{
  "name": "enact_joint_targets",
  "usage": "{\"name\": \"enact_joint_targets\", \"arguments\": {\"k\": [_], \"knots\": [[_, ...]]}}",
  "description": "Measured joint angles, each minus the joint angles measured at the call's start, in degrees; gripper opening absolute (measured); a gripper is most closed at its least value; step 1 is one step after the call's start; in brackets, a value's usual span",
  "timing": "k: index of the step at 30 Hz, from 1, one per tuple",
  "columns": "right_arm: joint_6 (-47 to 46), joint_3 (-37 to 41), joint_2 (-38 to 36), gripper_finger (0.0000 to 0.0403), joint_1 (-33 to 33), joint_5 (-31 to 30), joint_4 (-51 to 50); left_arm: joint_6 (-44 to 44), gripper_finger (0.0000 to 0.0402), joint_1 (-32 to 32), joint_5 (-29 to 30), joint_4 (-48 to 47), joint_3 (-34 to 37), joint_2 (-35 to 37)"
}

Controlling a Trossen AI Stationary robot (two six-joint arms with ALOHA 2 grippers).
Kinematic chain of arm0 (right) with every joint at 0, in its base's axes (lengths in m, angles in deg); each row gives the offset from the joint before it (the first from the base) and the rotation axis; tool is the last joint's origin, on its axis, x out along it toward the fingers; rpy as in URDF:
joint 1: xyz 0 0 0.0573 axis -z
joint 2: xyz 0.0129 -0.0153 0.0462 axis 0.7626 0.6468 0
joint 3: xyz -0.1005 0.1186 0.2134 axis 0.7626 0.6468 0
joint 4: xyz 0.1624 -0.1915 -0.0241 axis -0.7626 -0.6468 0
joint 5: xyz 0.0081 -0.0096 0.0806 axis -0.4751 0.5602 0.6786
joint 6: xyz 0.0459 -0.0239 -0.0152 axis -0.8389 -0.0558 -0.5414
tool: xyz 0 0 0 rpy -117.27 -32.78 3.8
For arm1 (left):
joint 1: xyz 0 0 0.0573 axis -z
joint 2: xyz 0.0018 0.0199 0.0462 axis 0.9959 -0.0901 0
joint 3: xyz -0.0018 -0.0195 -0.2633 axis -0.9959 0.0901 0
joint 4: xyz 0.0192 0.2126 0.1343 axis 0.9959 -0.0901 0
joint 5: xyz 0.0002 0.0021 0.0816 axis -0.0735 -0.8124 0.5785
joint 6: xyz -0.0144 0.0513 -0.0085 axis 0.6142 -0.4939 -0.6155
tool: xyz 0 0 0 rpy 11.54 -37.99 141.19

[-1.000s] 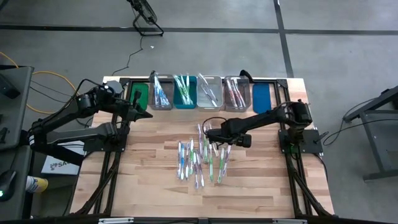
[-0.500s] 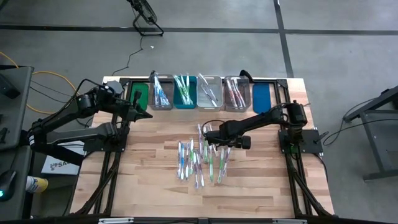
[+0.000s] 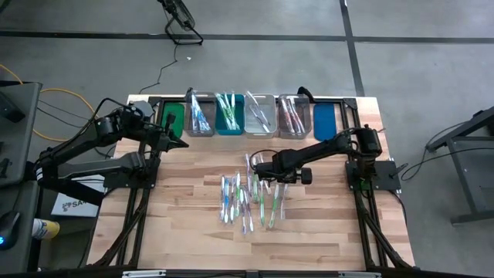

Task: Pick & Place Toothbrushes
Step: Put the purple toothbrush into the white bin

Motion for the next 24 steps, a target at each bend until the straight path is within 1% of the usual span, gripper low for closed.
{"name": "enact_joint_targets", "arguments": {"k": [5, 7, 11, 13, 16, 19, 21, 24], "knots": [[1.86, 0.04, -1.14, 0.0012, -0.07, 2.04, -0.10, -0.38, 0.0000, 0.00, 0.00, 0.37, 0.00, -0.01], [1.89, 0.04, -2.97, 0.0009, -0.34, 1.56, -0.19, -0.40, 0.0000, -0.01, 0.00, 1.26, 0.00, -0.01], [1.73, 0.03, -8.34, 0.0008, -0.46, -2.66, -1.34, -0.15, 0.0000, -0.02, 0.69, 2.61, 0.00, -0.34], [1.94, 0.02, -11.76, 0.0008, -0.44, -6.08, -1.72, -0.02, 0.0000, -0.02, 1.90, 2.73, -0.02, -1.13], [3.60, 0.02, -16.64, 0.0006, -0.05, -11.87, -1.55, -0.01, 0.0000, -0.02, 2.19, 2.88, -0.04, -3.36], [8.17, 0.02, -20.80, 0.0006, 1.01, -17.16, -0.52, 0.86, 0.0000, -0.02, 2.16, 3.20, -0.04, -6.53], [13.17, 0.00, -22.63, 0.0005, 2.46, -19.53, 1.32, 1.63, 0.0001, -0.02, 1.74, 3.83, -0.04, -8.75], [24.00, 0.00, -24.95, 0.0005, 5.93, -19.82, 6.36, 2.52, 0.0006, -0.02, -0.39, 4.94, -0.04, -11.41]]}}
